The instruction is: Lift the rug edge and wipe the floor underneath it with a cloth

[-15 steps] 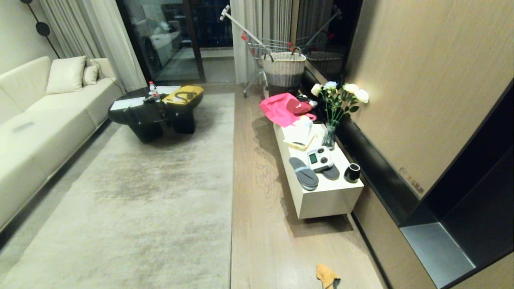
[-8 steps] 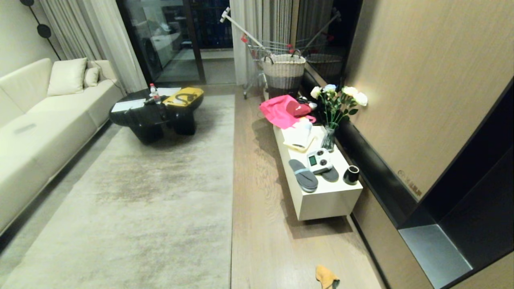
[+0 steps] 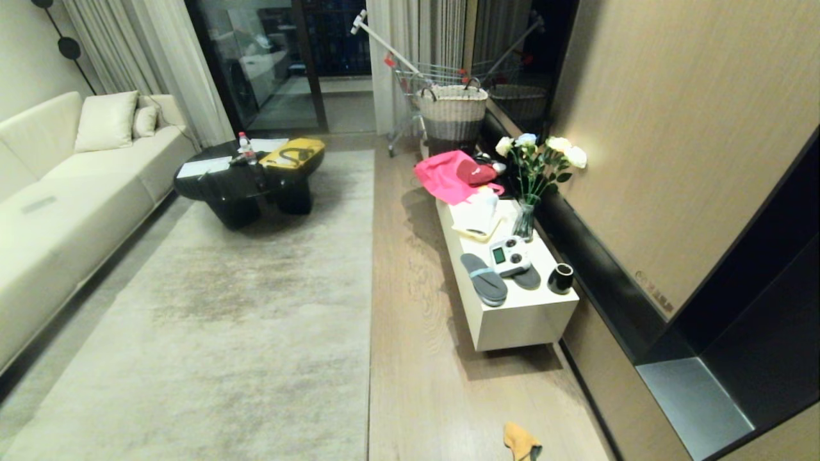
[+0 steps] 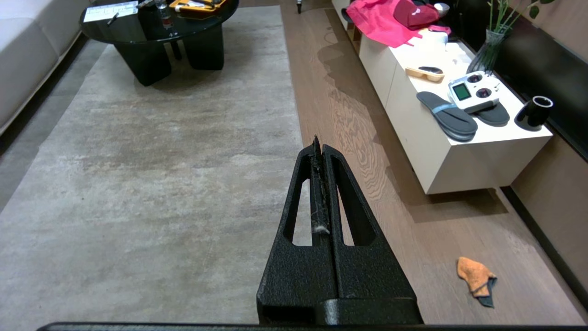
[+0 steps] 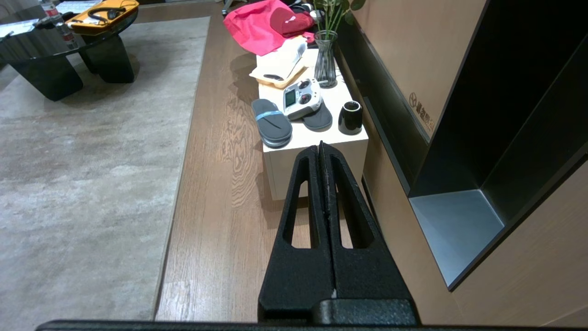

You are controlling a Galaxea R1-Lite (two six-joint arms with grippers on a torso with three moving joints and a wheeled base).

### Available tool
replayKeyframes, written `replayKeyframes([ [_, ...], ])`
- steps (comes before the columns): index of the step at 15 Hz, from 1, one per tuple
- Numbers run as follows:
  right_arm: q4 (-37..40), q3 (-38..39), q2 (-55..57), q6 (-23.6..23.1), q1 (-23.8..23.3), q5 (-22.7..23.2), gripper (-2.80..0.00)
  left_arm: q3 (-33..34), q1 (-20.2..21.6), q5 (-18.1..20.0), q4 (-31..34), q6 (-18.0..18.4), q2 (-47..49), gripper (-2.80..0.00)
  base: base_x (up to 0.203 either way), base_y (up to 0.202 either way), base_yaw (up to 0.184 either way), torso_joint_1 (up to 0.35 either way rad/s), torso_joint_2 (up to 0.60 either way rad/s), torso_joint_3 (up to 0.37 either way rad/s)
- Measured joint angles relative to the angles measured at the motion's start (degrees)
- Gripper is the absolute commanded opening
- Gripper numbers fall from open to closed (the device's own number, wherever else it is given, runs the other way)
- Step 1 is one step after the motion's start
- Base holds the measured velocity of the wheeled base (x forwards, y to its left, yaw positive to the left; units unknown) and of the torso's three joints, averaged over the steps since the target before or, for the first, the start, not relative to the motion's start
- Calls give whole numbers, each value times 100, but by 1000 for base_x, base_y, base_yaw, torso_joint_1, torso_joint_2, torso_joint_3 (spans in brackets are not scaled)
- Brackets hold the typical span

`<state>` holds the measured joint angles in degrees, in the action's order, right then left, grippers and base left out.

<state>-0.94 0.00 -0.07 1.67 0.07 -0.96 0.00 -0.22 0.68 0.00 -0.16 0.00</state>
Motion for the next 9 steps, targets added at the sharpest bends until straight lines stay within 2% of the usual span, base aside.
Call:
replayKeyframes([
  [9,-10,0,0,-11,0,0,-280,0,1,2,0,2,0,-280,0,0,0,0,0,0],
])
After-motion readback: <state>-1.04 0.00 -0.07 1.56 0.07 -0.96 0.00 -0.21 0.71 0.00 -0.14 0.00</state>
